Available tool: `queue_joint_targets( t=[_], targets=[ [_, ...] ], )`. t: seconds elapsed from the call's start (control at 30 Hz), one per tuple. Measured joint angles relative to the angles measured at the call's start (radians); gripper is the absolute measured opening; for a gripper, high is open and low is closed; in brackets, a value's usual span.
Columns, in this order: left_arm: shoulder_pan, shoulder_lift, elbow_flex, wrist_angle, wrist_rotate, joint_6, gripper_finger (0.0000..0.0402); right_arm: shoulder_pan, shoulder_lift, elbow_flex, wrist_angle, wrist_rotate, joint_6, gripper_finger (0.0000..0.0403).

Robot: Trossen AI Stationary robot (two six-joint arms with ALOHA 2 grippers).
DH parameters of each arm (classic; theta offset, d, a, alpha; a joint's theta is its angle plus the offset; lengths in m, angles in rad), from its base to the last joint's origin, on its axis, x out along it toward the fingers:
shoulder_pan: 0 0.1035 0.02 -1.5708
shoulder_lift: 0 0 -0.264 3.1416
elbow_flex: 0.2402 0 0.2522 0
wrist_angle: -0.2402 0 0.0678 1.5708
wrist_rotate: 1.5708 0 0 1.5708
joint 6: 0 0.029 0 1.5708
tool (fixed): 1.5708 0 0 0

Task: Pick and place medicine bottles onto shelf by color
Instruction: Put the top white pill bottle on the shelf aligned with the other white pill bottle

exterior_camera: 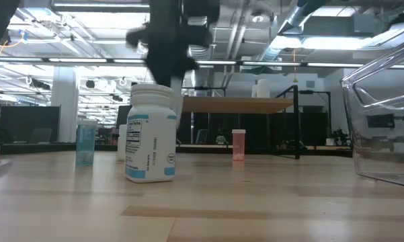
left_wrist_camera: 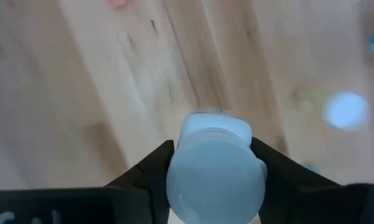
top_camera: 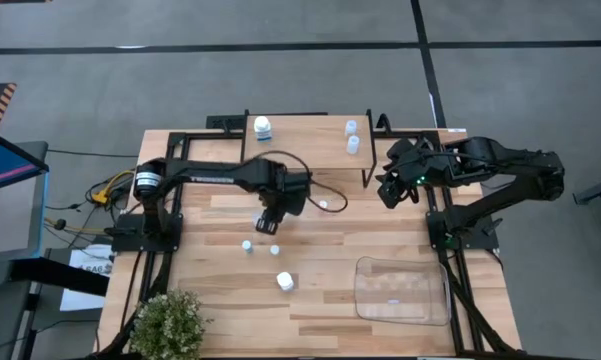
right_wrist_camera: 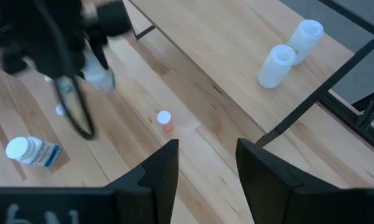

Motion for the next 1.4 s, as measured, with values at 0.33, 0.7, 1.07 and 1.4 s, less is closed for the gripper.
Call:
queue_joint_targets(
  t=[0.33, 0.7, 1.07, 1.4],
  targets=[
    [0.121, -0.003, 0.467, -0.279, -0.044, 0.061, 0.0145, 0.0, 0.0, 0.0, 0.001, 0.0, 0.0, 0.0181],
    [0.435, 0.025, 0.51, -0.324, 0.045, 0.054, 0.0149, 0.0, 0.001, 0.0, 0.001, -0.002, 0.001, 0.0181],
    [0.514, 0.022, 0.414, -0.302, 0.062, 0.055, 0.0151, 0.0, 0.001, 0.0, 0.001, -0.001, -0.005, 0.0181],
    [0.493, 0.021, 0.351, -0.169, -0.077, 0.096, 0.0156, 0.0, 0.001, 0.0, 0.001, -0.001, -0.008, 0.0181]
  ],
)
